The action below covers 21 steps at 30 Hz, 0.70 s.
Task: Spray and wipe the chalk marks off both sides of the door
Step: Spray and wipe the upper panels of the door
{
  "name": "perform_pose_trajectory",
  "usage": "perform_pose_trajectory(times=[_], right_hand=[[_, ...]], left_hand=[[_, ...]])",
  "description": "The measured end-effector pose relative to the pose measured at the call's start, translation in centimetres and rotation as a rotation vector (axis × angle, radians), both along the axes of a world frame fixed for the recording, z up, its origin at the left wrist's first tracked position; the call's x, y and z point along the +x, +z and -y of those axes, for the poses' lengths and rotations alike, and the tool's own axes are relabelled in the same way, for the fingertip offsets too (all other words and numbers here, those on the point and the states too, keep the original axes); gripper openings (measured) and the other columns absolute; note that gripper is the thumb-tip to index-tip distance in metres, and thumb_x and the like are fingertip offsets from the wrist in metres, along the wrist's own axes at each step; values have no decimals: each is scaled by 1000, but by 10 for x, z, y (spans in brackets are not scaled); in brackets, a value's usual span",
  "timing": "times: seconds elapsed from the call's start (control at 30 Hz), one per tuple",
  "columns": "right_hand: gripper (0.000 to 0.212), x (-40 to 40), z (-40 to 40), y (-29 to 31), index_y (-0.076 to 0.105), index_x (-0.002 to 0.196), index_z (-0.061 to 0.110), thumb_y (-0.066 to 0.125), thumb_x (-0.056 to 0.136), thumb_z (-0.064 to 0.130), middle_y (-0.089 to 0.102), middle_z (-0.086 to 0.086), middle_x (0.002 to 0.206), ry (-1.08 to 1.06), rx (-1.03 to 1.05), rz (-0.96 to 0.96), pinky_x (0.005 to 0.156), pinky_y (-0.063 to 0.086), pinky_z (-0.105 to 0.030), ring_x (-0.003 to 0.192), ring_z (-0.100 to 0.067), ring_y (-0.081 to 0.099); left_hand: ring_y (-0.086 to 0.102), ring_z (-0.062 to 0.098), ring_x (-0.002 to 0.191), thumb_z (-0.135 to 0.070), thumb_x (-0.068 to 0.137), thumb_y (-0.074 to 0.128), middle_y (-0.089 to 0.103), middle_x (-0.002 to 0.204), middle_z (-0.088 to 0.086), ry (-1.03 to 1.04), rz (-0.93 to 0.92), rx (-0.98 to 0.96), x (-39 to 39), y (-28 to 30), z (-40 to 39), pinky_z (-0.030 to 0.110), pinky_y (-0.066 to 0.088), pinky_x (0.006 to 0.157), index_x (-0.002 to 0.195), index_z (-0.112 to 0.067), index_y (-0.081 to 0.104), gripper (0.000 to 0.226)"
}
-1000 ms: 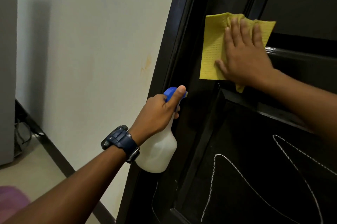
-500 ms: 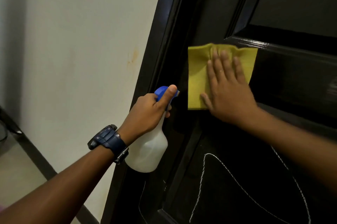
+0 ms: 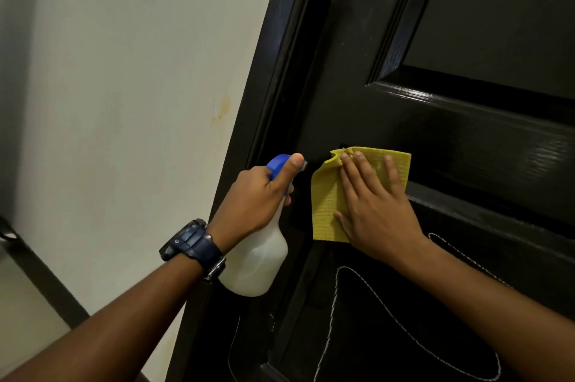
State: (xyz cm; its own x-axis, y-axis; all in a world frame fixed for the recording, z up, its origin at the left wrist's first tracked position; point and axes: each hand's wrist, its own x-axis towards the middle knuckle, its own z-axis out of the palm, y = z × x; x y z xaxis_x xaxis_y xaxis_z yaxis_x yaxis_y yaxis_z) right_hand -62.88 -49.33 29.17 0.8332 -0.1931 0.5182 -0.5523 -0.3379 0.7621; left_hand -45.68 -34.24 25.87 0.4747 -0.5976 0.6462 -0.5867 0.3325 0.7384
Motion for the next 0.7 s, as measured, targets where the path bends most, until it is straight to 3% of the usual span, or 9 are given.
perform_pose_trajectory(times=[0.23,0.33,0.47,0.6,0.7], right_hand=[[86,3,7,-11,16,157,1,32,95,58,1,-19,167,53,11,83,121,5,-62,155,-33,-2],[87,6,10,-15,15,158,1,35,94,57,0,-19,167,77,29,127,121,5,-62,155,-32,-2],[88,10,12,-15,23,155,-1,39,91,56,8,-20,166,91,14,132,120,7,-64,155,-34,7],[86,11,11,-19,34,151,-3,44,88,55,21,-23,163,95,43,145,119,11,-64,151,-37,20],[87,12,7,-24,38,149,-4,53,86,53,26,-24,161,108,68,175,119,13,-64,149,-39,24]], left_hand=[[69,12,69,-87,79,24,73,71,3,7,29,-13,-7,3,15,27,52,77,75,-18,70,83],[67,10,68,-83,76,23,73,74,5,18,21,-31,-4,6,18,20,49,71,75,-25,68,73],[60,3,57,-78,78,23,73,75,7,37,21,-48,2,10,24,14,43,62,83,-9,71,85],[68,17,70,-75,81,24,73,76,9,25,0,-45,3,3,28,18,44,69,84,-7,71,83],[68,17,72,-74,82,24,73,75,8,26,-9,-32,6,4,25,20,43,71,83,-8,71,81]])
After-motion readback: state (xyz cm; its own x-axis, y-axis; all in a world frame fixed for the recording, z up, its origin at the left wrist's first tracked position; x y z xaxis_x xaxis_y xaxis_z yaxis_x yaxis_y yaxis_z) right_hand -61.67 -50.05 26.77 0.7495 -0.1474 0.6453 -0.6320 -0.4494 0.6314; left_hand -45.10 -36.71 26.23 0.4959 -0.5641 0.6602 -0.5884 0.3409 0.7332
